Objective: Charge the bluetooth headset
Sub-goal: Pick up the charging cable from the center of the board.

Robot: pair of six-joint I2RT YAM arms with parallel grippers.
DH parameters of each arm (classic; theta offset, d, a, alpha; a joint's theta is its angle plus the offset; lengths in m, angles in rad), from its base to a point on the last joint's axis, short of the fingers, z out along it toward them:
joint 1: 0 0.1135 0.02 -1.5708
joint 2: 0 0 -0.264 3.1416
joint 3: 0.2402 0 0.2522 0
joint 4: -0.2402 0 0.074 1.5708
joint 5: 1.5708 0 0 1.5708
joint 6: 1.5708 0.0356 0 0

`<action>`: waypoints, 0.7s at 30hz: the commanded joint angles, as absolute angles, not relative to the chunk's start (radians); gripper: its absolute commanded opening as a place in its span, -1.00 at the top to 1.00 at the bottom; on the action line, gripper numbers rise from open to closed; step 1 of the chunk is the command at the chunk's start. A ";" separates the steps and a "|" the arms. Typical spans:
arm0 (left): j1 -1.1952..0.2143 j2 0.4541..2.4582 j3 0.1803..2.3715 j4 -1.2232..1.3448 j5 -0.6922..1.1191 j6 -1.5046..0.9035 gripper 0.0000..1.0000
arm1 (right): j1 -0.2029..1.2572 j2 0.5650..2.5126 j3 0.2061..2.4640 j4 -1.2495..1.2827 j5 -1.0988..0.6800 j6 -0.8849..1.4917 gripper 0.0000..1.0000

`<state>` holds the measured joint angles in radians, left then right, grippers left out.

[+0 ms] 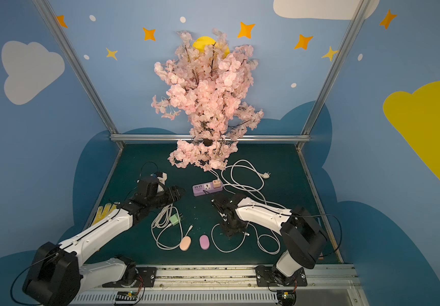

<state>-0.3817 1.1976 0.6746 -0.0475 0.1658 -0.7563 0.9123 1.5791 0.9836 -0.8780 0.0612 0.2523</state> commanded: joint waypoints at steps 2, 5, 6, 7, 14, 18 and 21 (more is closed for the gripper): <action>-0.373 1.203 0.672 -0.048 0.195 -0.756 -0.40 | 0.902 1.622 1.004 -0.877 0.084 0.237 -0.03; -0.372 1.210 0.673 -0.046 0.196 -0.751 -0.40 | 0.890 1.641 1.005 -0.865 0.087 0.239 -0.06; -0.370 1.212 0.673 -0.045 0.197 -0.751 -0.39 | 0.883 1.651 1.010 -0.867 0.086 0.239 -0.06; -0.370 1.212 0.671 -0.041 0.201 -0.754 -0.39 | 0.874 1.661 1.016 -0.872 0.089 0.238 -0.06; -0.369 1.208 0.658 -0.032 0.207 -0.759 -0.39 | 0.844 1.726 1.060 -0.855 0.101 0.249 -0.08; -0.367 1.193 0.657 -0.041 0.203 -0.754 -0.39 | 0.851 1.764 1.072 -0.836 0.065 0.242 0.05; -0.365 1.178 0.655 -0.049 0.202 -0.753 -0.39 | 0.860 1.783 1.068 -0.826 0.046 0.243 0.33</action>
